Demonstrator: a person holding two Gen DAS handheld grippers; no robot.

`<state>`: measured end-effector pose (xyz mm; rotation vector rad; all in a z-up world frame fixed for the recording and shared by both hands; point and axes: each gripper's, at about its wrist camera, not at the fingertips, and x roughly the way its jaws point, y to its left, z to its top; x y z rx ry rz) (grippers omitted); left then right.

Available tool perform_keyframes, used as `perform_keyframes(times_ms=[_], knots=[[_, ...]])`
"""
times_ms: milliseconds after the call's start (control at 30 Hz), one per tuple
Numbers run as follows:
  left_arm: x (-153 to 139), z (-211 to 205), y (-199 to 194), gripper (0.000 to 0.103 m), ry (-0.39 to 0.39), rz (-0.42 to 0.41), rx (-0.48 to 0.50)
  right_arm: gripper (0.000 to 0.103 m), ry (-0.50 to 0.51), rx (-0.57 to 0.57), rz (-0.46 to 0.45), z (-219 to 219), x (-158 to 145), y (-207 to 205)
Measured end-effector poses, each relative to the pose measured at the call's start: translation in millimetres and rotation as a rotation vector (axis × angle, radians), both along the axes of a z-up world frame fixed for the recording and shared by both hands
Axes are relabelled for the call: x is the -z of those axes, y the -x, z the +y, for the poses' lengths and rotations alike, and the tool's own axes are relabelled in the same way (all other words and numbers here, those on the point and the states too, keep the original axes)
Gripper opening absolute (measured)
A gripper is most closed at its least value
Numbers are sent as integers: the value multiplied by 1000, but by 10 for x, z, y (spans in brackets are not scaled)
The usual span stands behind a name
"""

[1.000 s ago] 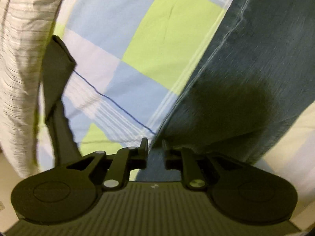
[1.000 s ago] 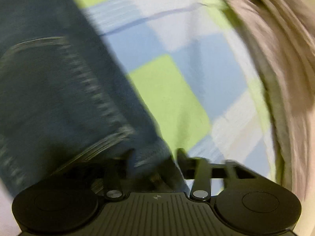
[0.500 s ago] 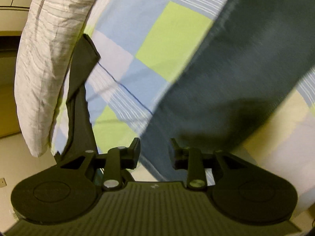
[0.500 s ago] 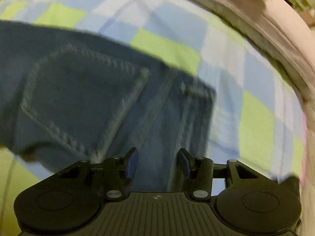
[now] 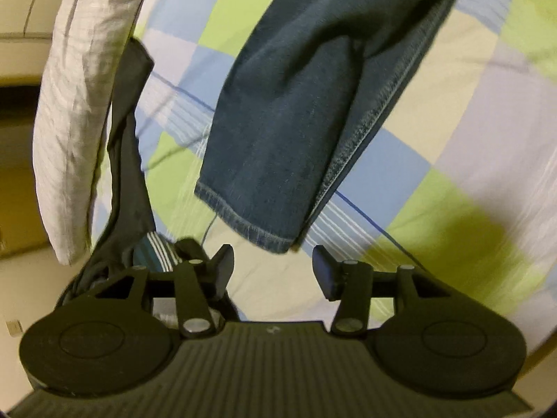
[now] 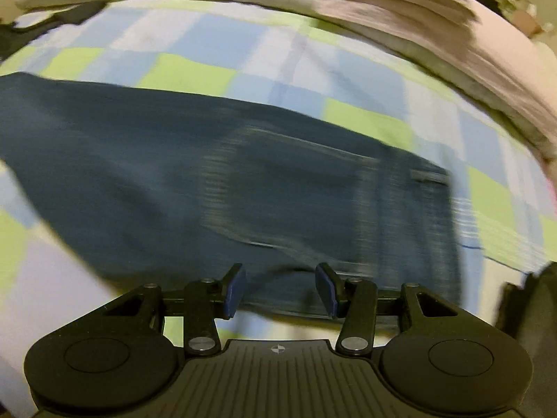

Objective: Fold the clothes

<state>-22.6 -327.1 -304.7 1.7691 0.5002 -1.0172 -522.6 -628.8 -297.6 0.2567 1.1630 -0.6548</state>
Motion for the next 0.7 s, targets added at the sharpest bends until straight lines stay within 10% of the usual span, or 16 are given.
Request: perform_keyframes(times_ms=[300, 433, 567, 700], knots=[[735, 261, -336, 39, 75, 10, 317, 59, 54, -40, 30, 1079, -86, -1132], [674, 297, -560, 2, 110, 54, 362, 59, 23, -40, 57, 1376, -23, -1529], [309, 336, -854, 3, 197, 120, 320, 59, 30, -102, 77, 1572, -32, -1853], [455, 378, -815, 18, 92, 164, 357, 59, 5, -103, 81, 1579, 43, -2041]])
